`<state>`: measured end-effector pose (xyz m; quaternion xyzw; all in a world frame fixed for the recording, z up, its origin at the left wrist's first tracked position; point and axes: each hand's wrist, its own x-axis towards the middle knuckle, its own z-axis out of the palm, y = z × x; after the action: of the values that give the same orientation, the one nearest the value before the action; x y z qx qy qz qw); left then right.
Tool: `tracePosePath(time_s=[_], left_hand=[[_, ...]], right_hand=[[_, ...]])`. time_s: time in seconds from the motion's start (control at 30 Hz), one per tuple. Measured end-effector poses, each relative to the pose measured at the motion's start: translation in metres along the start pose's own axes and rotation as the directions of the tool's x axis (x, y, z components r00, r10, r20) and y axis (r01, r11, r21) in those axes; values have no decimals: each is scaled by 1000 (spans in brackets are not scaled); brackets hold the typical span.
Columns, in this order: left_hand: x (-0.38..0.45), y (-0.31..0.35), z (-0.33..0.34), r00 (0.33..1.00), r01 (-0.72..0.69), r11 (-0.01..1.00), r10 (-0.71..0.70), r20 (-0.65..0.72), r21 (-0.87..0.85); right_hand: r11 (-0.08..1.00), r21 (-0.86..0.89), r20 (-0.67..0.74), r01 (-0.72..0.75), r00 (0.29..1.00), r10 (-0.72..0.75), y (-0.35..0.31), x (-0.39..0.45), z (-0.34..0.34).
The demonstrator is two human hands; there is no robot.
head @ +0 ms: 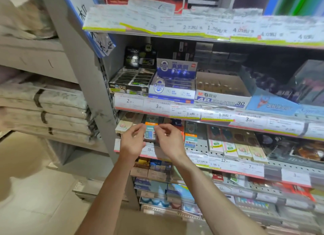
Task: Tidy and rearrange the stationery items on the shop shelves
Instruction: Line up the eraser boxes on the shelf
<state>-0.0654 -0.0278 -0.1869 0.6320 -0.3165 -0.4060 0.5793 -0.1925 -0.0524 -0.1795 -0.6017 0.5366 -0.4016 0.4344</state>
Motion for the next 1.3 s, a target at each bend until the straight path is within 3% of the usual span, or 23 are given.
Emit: tracePosePath(time_s=[0.33,0.47,0.67,0.9,1.1,1.2,1.3], left_hand=[[-11,0,5,1000,-16,996,15,-7,-82],[-22,-3,23,997,-44,995,49,51,-94],[-50,-12,79,976,-136,990,138,166,-24],[-67,-22,134,953,-112,992,93,288,50],[-64,-33,146,934,-96,983,34,355,158],[-64,-37,137,940,-225,927,125,318,299],[-64,-39,121,893,-450,729,359,272,516]], right_hand=[[994,103,0,-42,999,42,-2,-7,-6],[987,151,-38,-47,998,54,4,-15,-29],[971,231,-156,-68,982,106,28,-31,-89],[968,230,-245,-105,956,162,54,-38,-144],[972,174,-239,-161,950,200,67,-30,-153],[975,132,-226,-176,953,203,69,-24,-151],[984,33,-218,-173,960,176,68,-16,-147]])
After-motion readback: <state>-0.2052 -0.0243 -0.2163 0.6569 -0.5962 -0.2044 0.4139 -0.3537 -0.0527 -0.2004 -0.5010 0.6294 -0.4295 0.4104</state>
